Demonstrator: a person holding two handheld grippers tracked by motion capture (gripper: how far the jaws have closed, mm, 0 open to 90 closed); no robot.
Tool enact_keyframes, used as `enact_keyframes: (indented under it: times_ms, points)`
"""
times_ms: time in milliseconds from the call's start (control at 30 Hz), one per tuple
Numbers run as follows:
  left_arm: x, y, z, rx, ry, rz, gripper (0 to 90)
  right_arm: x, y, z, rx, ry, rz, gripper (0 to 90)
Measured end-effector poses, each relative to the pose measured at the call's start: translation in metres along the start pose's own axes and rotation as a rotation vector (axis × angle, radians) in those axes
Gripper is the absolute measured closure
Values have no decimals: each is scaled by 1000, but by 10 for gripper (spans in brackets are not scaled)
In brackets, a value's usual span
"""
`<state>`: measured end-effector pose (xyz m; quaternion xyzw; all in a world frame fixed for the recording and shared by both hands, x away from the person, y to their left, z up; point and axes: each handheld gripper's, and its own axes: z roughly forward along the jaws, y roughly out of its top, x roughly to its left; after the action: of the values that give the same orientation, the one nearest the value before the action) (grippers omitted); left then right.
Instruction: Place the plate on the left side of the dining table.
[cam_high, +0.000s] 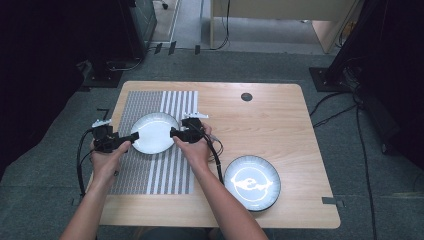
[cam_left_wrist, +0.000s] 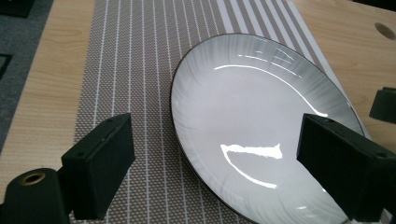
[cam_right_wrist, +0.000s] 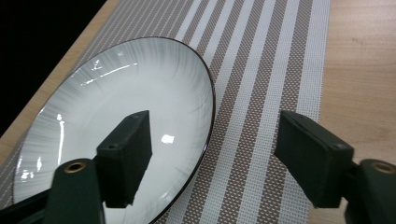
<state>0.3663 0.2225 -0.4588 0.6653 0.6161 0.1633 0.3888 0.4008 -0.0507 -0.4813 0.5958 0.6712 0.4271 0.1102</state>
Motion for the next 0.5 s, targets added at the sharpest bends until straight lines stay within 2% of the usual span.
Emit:
enact_keyframes:
  times_ms: [33, 167, 233, 367, 500]
  points:
    - [-1, -1, -1, 0, 2, 4, 108, 0, 1, -2, -4, 4, 1, 254]
    - [-5, -5, -6, -8, 4, 22, 108, 1, 2, -10, 0, -26, -62, 250]
    - [-7, -7, -8, -11, 15, 34, 108, 1, 2, -15, -9, -18, -87, 250]
    - [-11, -12, -13, -19, 39, 56, 109, 1, 1, -25, -4, -2, -101, 245]
    - [-14, -18, -18, -33, 38, 60, 109, -1, 0, -35, -9, 5, -107, 246]
